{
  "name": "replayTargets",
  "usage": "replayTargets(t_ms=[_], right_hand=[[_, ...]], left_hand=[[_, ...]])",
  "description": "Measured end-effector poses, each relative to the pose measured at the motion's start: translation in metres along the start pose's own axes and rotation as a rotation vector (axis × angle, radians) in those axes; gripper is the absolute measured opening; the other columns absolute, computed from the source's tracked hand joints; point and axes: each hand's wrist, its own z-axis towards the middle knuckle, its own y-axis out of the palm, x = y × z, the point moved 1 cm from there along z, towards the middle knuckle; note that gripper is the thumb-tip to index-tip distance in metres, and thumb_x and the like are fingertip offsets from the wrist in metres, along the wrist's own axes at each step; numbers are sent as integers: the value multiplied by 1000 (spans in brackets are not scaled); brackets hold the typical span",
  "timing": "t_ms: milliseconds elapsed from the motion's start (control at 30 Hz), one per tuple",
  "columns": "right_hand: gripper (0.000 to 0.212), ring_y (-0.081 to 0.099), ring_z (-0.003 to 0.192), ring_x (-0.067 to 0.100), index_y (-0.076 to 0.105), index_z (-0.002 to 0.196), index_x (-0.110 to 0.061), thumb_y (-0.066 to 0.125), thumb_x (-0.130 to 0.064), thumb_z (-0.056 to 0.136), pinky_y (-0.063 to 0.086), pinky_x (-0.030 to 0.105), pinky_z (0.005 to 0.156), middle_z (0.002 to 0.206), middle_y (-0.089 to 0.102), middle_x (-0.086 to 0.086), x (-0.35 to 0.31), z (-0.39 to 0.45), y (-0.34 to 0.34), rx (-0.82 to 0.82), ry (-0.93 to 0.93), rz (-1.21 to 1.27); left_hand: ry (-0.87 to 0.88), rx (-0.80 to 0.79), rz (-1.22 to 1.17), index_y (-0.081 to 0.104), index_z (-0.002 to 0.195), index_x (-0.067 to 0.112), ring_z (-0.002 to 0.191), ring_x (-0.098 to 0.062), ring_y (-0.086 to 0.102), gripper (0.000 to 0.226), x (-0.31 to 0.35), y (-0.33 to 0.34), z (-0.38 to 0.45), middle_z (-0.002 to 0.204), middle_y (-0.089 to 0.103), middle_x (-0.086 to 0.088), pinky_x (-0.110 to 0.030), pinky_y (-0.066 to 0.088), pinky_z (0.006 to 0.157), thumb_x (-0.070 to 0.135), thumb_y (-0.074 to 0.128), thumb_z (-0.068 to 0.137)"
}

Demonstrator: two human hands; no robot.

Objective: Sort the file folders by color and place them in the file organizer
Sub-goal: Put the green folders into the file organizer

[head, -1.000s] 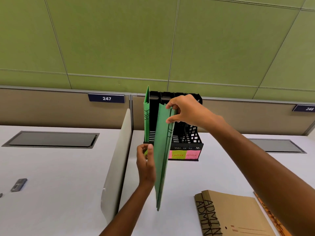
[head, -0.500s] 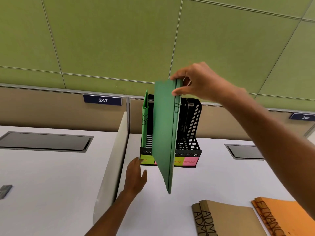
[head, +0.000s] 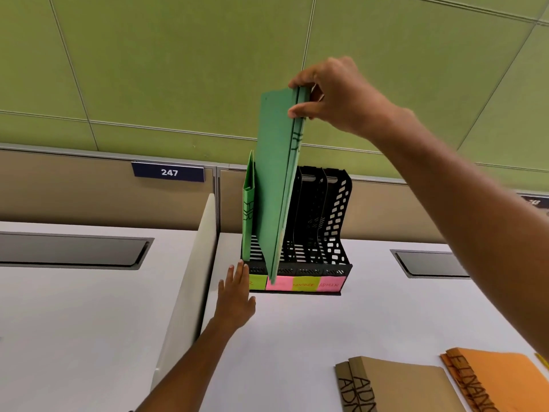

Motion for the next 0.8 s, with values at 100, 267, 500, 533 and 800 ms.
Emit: replayTargets(t_ms=[100, 267, 500, 533, 800], right_hand=[[57, 62, 93, 16, 57, 127, 1, 74, -25, 80, 44, 16, 88, 118, 65, 16, 9, 6, 24, 45, -7, 5], [51, 63, 93, 28, 58, 123, 3, 72, -23, 82, 53, 34, 89, 107, 66, 18, 27, 0, 70, 100, -27, -17], [51, 65, 92, 29, 56, 124, 6, 71, -20, 83, 45, 23, 88, 106, 65, 21, 29, -18, 122, 211, -5, 14], [51, 65, 91, 29, 56, 124, 6, 71, -19, 83, 45, 22, 87, 105, 65, 20, 28, -21, 130, 206, -7, 15], [48, 67, 89, 32, 56, 125, 6, 70, -17, 84, 57, 38, 82, 108, 64, 21, 17, -44, 178, 98, -28, 9]], left_hand=[[13, 13, 14, 3, 154, 8, 150, -31, -4, 78, -1, 2, 1, 163, -6, -8, -51, 15, 117, 26, 52, 95], [15, 72, 2, 9, 154, 10, 150, -29, -1, 73, -2, -1, 1, 163, 1, -6, -48, 11, 119, 21, 52, 96], [13, 156, 1, 20, 152, 7, 149, -28, 8, 65, -1, -6, 8, 161, 16, -7, -42, 13, 120, 7, 47, 93], [14, 163, -4, 21, 152, 7, 149, -28, 9, 65, -1, -5, 8, 161, 17, -8, -42, 14, 121, 7, 47, 93], [17, 155, -25, 22, 151, 6, 149, -29, 13, 64, -1, -4, 9, 160, 19, -9, -42, 17, 121, 9, 49, 93]])
